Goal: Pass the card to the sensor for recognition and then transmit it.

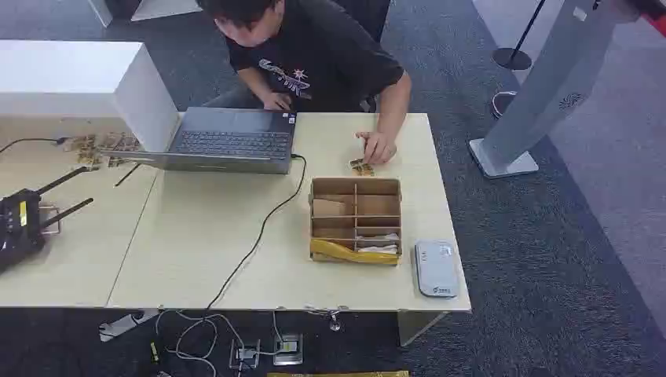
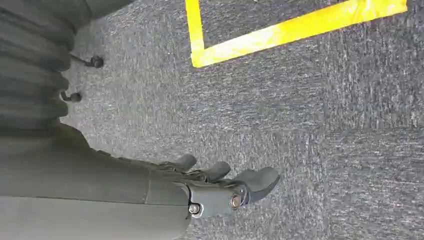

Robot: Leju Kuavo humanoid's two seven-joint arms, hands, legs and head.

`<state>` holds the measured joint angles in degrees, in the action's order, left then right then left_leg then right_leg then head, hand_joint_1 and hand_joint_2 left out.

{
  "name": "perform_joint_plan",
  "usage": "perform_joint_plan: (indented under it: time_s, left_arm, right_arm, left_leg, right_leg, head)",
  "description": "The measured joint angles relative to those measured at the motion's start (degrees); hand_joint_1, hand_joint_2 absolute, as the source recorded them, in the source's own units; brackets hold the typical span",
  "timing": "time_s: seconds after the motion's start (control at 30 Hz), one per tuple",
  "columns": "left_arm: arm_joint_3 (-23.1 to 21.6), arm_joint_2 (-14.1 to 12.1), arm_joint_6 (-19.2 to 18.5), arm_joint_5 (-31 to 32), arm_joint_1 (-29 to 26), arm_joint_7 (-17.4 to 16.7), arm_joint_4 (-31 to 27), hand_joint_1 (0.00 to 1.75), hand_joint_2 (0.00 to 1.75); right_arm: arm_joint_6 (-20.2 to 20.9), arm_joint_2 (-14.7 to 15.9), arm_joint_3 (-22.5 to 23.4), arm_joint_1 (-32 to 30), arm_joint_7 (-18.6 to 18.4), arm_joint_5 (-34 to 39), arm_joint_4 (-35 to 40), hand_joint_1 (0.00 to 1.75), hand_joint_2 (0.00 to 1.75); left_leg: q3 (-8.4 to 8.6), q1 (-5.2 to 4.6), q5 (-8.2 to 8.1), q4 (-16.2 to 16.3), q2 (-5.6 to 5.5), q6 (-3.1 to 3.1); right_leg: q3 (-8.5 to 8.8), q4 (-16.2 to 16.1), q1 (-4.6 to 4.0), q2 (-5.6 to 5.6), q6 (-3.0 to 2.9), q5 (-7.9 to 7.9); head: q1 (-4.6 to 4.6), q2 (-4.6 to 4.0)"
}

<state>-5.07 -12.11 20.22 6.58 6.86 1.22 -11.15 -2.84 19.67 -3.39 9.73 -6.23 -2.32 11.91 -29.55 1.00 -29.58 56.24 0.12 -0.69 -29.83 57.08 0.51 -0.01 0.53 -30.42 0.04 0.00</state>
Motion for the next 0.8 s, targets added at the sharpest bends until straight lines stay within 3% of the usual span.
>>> perform_joint_plan:
  time_s: [0.4,0.8]
  left_arm:
    - [0.35,0.15,-0.02,-0.15,0.04,1.75,0.00,0.00,0.00]
    - [0.42,2.71,1.33,-0.68,0.02,0.83,0.00,0.00,0.00]
  right_arm:
    - [-0.35,-0.53,0.13,0.83,-0.37,0.70,0.00,0.00,1.75]
    - [-0.26,-0.61,0.13,2.05,-0.48,0.28,0.00,0.00,1.75]
  left_leg:
    - [-0.01,0.00,0.00,0.00,-0.01,0.00]
    - [-0.01,-0.01,0.00,0.00,-0.01,0.00]
  right_leg:
    - [0.01,0.01,0.00,0.00,0.00,0.00]
    - [0.00,0.00,0.01,-0.01,0.00,0.00]
  head:
    - [-0.02,0.00]
    - [-0.04,0.00]
